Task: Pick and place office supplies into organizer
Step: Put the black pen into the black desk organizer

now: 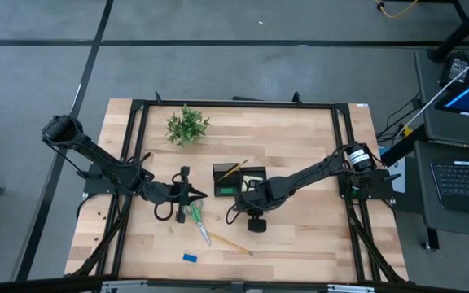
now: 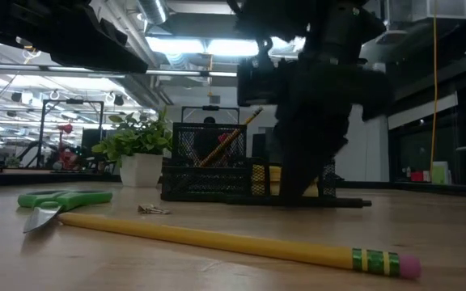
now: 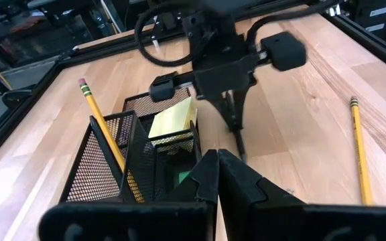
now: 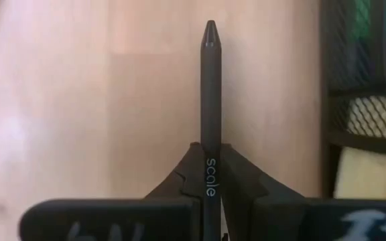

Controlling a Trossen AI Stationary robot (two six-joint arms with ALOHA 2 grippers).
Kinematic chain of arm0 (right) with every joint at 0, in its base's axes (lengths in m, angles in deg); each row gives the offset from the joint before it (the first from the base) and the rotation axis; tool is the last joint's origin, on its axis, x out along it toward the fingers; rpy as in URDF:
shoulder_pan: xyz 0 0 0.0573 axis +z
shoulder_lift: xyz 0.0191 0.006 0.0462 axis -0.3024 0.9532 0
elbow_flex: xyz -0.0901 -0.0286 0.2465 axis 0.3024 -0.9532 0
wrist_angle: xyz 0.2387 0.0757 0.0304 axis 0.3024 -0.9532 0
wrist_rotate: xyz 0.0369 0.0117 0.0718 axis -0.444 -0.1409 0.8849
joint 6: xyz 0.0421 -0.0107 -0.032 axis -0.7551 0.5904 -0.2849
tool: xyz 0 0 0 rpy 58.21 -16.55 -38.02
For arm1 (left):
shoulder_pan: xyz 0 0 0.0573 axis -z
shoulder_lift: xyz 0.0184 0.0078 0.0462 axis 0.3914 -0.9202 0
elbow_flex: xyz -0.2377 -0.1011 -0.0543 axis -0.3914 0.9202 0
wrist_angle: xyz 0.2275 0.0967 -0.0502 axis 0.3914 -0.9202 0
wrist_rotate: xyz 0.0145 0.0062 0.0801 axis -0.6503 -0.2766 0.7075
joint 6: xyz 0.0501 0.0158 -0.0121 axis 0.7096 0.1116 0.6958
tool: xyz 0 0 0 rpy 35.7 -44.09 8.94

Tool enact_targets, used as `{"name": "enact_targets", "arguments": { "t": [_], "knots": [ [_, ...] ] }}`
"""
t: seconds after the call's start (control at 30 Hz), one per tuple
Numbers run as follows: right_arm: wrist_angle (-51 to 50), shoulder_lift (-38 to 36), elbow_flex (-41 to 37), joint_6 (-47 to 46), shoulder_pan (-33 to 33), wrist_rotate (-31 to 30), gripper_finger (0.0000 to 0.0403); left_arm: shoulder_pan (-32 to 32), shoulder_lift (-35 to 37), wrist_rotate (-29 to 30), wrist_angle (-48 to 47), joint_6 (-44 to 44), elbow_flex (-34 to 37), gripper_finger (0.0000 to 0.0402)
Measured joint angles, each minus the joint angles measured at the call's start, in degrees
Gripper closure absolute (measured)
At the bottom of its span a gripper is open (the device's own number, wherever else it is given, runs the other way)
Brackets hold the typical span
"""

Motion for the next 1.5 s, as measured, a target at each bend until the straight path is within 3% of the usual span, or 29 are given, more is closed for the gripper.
{"name": "enact_targets", "arguments": {
  "t": [0.3,0.6,0.9,1.3,1.5],
  "knots": [
    [-0.4,-0.1,3.7,-2.6,-0.1,3.5,0.0366,0.0,0.0,0.0,0.0,0.0,0.0,0.04],
    [-1.6,-0.3,10.4,3.1,-0.1,3.4,0.0375,0.0,0.0,0.1,0.1,0.0,0.0,0.0397],
    [-8.8,-0.5,20.9,15.2,-0.7,-7.1,0.0372,0.0,0.0,0.1,0.5,0.0,0.0,0.0396],
    [-8.4,-1.2,21.5,17.9,-6.7,-6.4,0.0371,0.3,0.2,3.8,-1.3,0.0,0.0,0.0397],
    [-8.2,-2.4,21.6,17.8,-9.6,-8.4,0.0375,1.2,5.4,5.9,-8.1,0.0,0.0,0.0399]
  ]
}}
